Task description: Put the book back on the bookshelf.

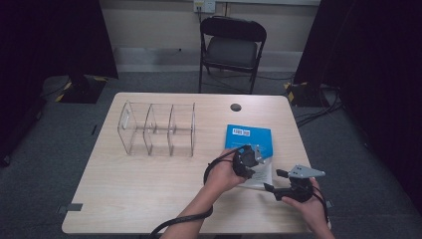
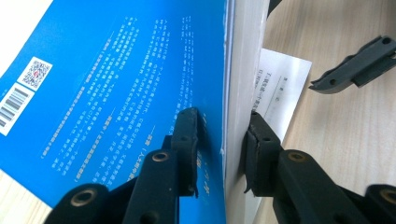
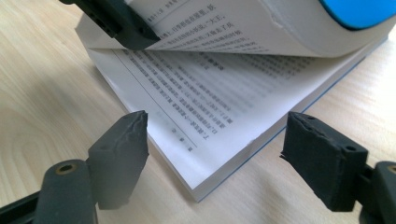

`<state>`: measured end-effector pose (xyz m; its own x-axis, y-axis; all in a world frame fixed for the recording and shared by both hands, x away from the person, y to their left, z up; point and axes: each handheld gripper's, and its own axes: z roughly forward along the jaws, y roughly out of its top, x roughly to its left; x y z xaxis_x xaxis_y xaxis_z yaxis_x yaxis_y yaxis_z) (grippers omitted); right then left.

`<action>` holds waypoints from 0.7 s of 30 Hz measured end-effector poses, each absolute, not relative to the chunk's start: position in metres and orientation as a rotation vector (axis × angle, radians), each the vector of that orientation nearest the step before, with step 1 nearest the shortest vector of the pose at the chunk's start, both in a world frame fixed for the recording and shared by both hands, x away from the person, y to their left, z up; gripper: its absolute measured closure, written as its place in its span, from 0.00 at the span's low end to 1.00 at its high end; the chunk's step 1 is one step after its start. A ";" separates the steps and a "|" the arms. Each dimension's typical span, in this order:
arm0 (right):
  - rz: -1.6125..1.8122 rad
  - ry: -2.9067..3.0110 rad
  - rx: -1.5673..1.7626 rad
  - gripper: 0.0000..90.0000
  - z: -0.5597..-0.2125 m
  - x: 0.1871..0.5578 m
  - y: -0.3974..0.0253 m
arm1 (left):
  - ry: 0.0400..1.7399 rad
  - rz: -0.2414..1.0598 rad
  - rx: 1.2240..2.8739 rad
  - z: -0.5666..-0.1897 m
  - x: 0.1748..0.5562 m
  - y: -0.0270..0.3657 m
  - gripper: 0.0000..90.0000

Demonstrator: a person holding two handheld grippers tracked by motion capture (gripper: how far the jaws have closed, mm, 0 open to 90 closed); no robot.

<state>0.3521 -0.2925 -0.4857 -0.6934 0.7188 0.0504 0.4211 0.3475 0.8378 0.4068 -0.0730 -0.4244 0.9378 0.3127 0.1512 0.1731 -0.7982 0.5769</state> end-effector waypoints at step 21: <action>1.249 2.357 0.966 0.15 -0.488 0.335 -0.300 | 0.433 0.299 2.576 -0.386 0.416 -0.069 0.83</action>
